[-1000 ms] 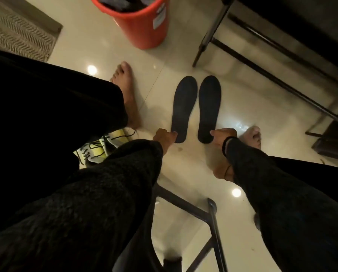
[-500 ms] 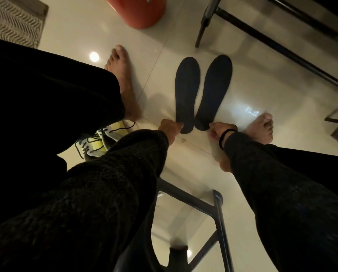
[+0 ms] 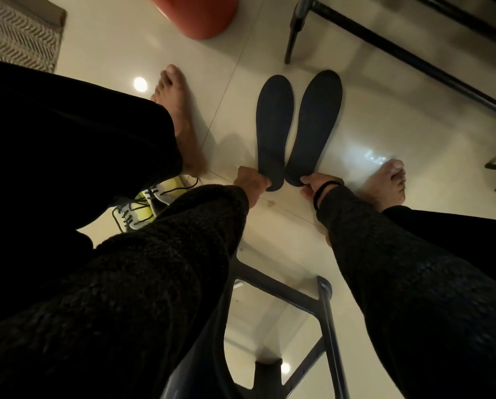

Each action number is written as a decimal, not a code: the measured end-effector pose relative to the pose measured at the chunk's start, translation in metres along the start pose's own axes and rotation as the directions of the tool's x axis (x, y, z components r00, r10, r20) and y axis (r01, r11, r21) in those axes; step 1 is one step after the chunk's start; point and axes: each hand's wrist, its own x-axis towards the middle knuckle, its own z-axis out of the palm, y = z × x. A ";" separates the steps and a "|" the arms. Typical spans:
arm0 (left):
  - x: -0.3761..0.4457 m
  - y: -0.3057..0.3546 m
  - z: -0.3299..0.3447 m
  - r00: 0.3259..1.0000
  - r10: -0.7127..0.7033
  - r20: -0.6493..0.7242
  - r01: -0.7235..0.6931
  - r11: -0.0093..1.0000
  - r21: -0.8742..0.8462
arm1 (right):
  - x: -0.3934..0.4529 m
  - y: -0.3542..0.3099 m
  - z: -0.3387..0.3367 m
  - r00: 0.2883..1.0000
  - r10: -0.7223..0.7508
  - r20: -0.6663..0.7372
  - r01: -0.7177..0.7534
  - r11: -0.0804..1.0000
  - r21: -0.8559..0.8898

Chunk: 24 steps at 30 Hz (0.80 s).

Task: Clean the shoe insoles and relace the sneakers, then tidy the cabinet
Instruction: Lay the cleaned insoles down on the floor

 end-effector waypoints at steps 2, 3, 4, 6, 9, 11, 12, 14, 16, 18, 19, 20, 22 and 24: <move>0.001 0.001 -0.003 0.999 0.031 -0.008 -0.031 0.999 0.023 | -0.005 -0.001 -0.003 0.999 -0.021 0.048 0.021 1.000 -0.005; -0.005 0.005 -0.006 0.999 0.041 -0.014 -0.041 0.999 0.034 | -0.008 -0.002 -0.004 0.999 -0.014 0.046 0.014 1.000 0.004; -0.016 0.011 -0.010 0.999 0.049 -0.016 -0.048 0.998 0.049 | -0.009 -0.004 -0.006 0.999 -0.013 0.044 0.013 1.000 0.002; -0.041 0.021 -0.020 0.996 0.078 0.044 -0.082 0.991 0.106 | -0.017 -0.006 -0.008 0.998 -0.013 0.058 0.014 1.000 -0.016; -0.077 0.037 -0.032 0.994 0.068 0.084 -0.080 0.985 0.150 | -0.041 -0.009 -0.016 0.996 -0.030 0.080 0.034 0.998 -0.045; -0.102 0.048 -0.039 0.995 0.072 0.076 -0.081 0.989 0.125 | -0.066 -0.013 -0.023 0.995 -0.050 0.092 0.048 0.998 0.033; -0.115 0.054 -0.042 0.993 0.084 0.086 -0.093 0.990 0.107 | -0.082 -0.014 -0.026 0.992 -0.073 0.105 0.067 0.996 0.061; -0.139 0.067 -0.047 0.985 0.141 0.099 -0.150 0.985 0.089 | -0.109 -0.017 -0.031 0.989 -0.101 0.105 0.090 0.990 0.106; -0.173 0.076 -0.052 0.972 0.220 0.084 -0.226 0.972 0.071 | -0.144 -0.017 -0.037 0.985 -0.113 0.128 0.090 0.980 0.176; -0.205 0.080 -0.059 0.965 0.258 0.052 -0.261 0.963 0.063 | -0.184 -0.014 -0.044 0.975 -0.161 0.151 0.118 0.959 0.257; -0.219 0.082 -0.062 0.960 0.274 0.056 -0.277 0.959 0.056 | -0.197 -0.012 -0.047 0.971 -0.183 0.153 0.135 0.949 0.284; -0.237 0.082 -0.066 0.949 0.308 0.065 -0.311 0.949 0.042 | -0.213 -0.009 -0.052 0.963 -0.218 0.158 0.162 0.937 0.309; -0.272 0.077 -0.075 0.917 0.394 0.065 -0.396 0.918 0.030 | -0.246 -0.001 -0.062 0.945 -0.278 0.173 0.206 0.916 0.344; -0.305 0.070 -0.085 0.886 0.462 0.051 -0.463 0.885 0.036 | -0.277 0.006 -0.072 0.927 -0.326 0.185 0.244 0.899 0.363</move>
